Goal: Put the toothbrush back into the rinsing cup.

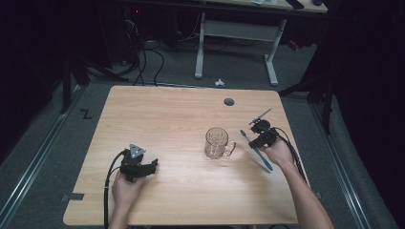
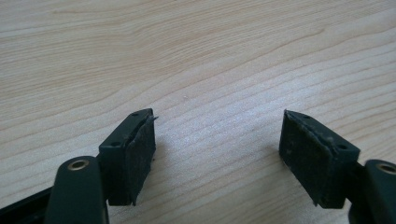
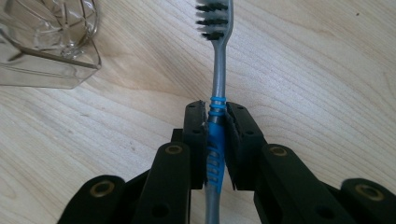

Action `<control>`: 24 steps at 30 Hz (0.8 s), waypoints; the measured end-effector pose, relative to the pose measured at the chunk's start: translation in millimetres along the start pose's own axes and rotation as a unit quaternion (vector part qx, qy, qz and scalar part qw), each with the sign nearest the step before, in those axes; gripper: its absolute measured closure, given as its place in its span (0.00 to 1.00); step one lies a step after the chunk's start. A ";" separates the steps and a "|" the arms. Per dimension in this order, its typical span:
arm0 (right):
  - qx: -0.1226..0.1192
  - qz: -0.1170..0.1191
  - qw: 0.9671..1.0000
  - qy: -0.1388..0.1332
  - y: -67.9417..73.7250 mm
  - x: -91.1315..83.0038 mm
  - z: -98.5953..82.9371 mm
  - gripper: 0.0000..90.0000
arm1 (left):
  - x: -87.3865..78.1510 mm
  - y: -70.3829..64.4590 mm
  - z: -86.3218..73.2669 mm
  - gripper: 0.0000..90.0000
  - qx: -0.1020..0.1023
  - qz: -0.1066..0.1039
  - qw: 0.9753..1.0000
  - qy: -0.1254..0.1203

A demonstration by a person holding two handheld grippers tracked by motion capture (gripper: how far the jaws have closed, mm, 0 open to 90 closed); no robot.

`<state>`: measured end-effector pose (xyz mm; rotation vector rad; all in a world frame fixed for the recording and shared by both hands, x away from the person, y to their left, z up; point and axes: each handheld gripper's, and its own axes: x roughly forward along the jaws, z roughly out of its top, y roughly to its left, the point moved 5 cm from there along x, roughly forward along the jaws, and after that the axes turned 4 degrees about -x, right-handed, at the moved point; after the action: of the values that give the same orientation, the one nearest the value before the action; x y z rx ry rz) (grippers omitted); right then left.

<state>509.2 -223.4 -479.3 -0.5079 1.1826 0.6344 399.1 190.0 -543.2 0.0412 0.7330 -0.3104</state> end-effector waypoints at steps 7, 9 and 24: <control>0.005 0.007 1.000 -0.023 0.7 -7.9 -2.3 0.89 | 0.0 -0.3 -0.1 0.31 0.001 0.001 1.000 0.001; 0.007 0.011 0.999 -0.031 1.5 -10.1 -2.8 0.89 | 0.1 -0.2 0.0 0.31 0.001 0.001 1.000 0.000; 0.002 0.031 0.995 -0.099 11.1 -29.6 -3.8 0.89 | 0.1 -0.3 -0.1 0.31 0.002 0.002 1.000 0.001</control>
<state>491.7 -223.5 -452.7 -0.3972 1.0136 0.7185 399.1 189.7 -543.3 0.0470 0.7339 -0.3081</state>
